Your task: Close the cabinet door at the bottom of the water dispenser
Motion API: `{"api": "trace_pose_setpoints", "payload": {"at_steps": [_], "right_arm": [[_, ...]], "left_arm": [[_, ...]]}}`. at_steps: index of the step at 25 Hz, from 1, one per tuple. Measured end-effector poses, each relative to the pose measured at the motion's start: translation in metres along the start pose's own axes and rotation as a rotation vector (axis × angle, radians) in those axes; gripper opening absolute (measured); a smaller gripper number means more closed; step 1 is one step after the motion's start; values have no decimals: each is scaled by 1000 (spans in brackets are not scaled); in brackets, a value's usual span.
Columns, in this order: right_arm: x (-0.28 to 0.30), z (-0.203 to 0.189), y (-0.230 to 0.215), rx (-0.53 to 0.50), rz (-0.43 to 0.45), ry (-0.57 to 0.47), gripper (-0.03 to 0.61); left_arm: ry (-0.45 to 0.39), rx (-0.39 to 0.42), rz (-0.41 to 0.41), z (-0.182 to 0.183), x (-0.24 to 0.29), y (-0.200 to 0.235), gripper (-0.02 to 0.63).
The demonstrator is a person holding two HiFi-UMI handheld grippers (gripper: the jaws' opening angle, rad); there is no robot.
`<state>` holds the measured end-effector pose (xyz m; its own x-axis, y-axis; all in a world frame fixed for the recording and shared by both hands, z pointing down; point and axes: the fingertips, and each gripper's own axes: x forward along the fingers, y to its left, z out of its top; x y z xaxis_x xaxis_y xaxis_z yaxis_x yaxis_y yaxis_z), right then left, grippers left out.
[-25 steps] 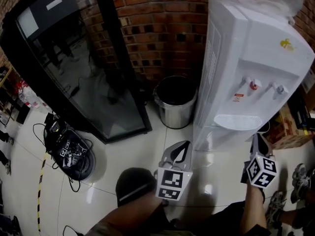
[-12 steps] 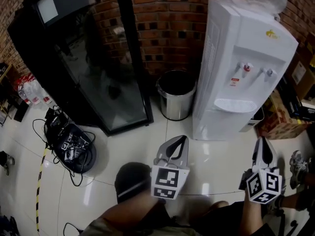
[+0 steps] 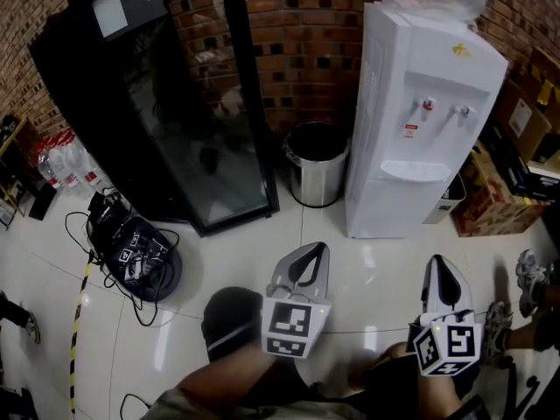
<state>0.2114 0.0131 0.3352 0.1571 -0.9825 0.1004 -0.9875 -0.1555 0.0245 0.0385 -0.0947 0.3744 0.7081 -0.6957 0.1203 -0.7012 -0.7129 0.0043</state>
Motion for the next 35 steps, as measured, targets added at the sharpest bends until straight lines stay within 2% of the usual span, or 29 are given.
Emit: {"api": "trace_pose_setpoints", "payload": {"at_steps": [4,9,16,21,26,30,35], "right_arm": [[-13,-26,28,-3,47,59,0],[-20,-33,47,-27,75,75,0],[-23,-24,49,29,85,61,0],[-23,-22,53,49,91,57,0],[-23,-28,57,42,98,74,0],[-21,-31,53,49,87,85,0],[-18,-30,54,45,96,82,0]], "left_arm": [[5,0,13,-5,-19,5,2],[25,0,7,-17,-35,2,2],[11,37,-2,-15,-46,-6,2],[37,-18,4,-25,-50,-1,2],[20,-7,-3,-19,-52,-7,2],[23,-36,-10,-20,-48,-9,1],[16,-36,-26,-17,-44,-15,2]]}}
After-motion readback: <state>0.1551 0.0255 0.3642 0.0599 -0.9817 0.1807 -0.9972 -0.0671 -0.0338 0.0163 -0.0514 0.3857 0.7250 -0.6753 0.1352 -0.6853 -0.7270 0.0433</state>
